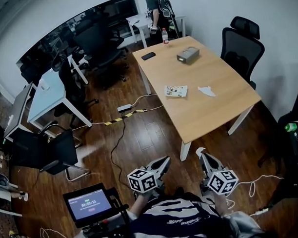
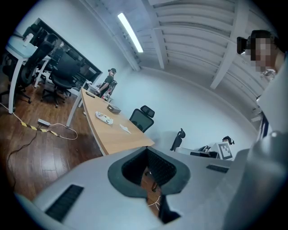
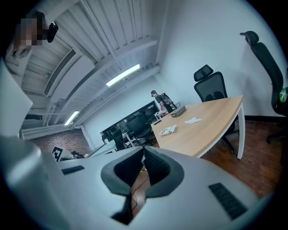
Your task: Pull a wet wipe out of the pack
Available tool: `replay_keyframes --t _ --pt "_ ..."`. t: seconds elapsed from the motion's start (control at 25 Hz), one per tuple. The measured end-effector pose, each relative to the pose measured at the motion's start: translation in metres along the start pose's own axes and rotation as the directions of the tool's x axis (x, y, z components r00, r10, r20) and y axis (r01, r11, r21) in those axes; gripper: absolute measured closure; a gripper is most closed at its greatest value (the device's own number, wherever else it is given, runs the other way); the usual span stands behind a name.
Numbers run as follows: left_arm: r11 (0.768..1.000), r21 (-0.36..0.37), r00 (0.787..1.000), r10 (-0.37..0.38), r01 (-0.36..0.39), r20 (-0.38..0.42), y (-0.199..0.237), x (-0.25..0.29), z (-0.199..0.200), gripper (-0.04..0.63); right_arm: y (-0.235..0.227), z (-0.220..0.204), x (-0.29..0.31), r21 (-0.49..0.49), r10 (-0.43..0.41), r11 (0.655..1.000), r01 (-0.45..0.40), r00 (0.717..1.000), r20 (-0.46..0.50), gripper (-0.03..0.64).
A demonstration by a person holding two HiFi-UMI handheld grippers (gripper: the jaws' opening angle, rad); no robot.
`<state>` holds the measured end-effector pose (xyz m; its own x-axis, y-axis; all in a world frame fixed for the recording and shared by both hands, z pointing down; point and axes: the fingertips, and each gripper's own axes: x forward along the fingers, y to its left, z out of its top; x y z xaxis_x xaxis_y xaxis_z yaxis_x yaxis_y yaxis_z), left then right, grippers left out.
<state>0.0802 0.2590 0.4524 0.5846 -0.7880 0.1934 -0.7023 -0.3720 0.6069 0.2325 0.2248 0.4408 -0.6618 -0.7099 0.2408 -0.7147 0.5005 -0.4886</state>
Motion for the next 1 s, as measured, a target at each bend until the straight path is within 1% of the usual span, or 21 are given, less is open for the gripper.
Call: replay_keyframes --t 0.12,0.32,0.56,0.64,0.8,0.84,1.0 --pt "1.0 0.009 1.0 -0.002 0.003 -0.007 -0.006 0.0 0.004 0.592 0.004 0.006 -0.003 -0.003 0.004 1.0 -0.004 1.0 0.006 0.614" --pt "1.0 0.019 1.0 -0.003 0.003 -0.011 -0.015 0.034 -0.018 0.592 -0.032 0.002 -0.015 -0.012 0.012 1.0 -0.011 1.0 0.017 0.614" --pt "0.998 0.051 0.999 -0.018 0.02 -0.037 -0.022 0.045 -0.023 0.592 -0.041 0.003 -0.017 -0.018 0.004 1.0 -0.004 1.0 0.026 0.614" --pt "0.998 0.053 0.999 -0.019 0.021 -0.04 -0.022 0.043 -0.019 0.592 -0.036 0.006 -0.015 -0.017 0.002 1.0 -0.001 0.999 0.033 0.614" --pt "0.999 0.044 1.0 -0.015 0.017 -0.026 -0.021 0.014 0.007 0.592 -0.001 0.017 -0.017 -0.026 -0.012 1.0 0.013 1.0 0.029 0.614" --pt "0.999 0.042 1.0 -0.012 0.013 -0.021 -0.02 0.014 0.008 0.592 -0.003 0.016 -0.017 -0.024 -0.013 1.0 0.013 0.999 0.031 0.614" --pt "0.999 0.042 1.0 0.005 -0.004 -0.008 -0.008 0.04 -0.009 0.592 -0.039 0.008 -0.013 -0.013 -0.006 1.0 0.007 0.999 0.045 0.614"
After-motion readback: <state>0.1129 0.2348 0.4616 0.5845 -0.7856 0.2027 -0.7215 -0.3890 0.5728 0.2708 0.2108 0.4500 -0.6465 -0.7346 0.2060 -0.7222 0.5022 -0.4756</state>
